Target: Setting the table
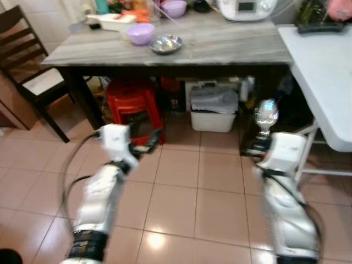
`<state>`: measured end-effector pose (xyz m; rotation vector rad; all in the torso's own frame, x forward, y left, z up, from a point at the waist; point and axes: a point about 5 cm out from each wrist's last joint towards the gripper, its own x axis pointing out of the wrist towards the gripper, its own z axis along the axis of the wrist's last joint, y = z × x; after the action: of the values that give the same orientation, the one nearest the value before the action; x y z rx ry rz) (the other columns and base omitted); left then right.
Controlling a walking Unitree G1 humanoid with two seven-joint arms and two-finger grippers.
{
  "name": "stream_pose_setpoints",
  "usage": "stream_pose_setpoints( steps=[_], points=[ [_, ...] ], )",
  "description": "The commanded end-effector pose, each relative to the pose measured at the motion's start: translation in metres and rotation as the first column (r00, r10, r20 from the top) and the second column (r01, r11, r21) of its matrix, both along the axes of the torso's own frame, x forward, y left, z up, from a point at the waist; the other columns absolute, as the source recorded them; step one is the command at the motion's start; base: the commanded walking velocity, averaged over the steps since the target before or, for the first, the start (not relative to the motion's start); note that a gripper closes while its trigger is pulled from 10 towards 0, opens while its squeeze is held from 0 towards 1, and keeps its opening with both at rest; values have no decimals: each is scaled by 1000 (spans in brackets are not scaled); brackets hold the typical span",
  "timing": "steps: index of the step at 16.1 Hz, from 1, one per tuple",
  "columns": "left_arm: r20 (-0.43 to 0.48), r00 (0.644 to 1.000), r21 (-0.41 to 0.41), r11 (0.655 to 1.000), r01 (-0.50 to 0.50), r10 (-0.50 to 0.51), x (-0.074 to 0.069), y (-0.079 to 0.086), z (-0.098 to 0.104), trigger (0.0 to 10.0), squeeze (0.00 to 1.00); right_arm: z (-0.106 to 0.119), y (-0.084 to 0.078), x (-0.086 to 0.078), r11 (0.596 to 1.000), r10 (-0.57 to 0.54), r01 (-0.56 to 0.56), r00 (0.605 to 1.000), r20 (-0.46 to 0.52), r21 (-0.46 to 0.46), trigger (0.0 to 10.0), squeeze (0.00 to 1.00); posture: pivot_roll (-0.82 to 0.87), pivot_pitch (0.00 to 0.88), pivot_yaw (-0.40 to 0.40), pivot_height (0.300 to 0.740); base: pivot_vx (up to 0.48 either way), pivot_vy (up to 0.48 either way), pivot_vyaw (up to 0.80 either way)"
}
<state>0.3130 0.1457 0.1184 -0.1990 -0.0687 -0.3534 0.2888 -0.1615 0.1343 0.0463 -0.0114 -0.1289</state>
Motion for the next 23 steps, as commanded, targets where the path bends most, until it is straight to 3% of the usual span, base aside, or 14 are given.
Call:
stream_pose_setpoints(
  steps=[1,13,23],
  points=[
    [22,1000,-4,1000,19,-19,2,-4,6,10000,0,3,-6,-1,1000,-13,13,1000,13,-18,10000,0,-137,61,93,740,319,0,0],
    [34,998,-8,998,57,-57,1,-14,9,10000,0,1,-5,-1,1000,-16,16,1000,8,-1,10000,0,-136,56,97,740,321,0,-110],
    [22,998,-6,998,59,-59,-4,-13,6,10000,0,0,-4,-2,1000,-11,11,1000,11,-6,10000,0,-134,59,100,740,480,0,-149]
  ],
)
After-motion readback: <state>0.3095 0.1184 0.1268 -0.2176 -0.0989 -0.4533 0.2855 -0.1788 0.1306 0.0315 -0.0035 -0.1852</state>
